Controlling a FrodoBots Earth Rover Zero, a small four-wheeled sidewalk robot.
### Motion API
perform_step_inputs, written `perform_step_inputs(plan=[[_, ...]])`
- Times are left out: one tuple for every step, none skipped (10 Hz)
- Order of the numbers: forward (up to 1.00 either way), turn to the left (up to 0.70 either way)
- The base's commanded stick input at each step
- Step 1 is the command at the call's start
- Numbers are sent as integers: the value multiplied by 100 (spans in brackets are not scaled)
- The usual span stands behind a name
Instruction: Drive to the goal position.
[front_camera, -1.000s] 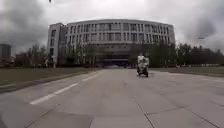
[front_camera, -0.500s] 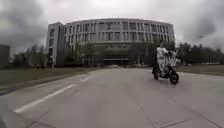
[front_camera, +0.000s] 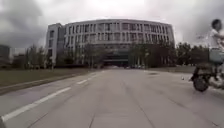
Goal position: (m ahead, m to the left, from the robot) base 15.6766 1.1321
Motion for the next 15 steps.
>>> perform_step_inputs(plan=[[70,0],[70,0],[70,0],[70,0],[70,0],[70,0],[70,0],[70,0],[70,0],[70,0],[70,0],[70,0],[70,0],[70,0],[70,0]])
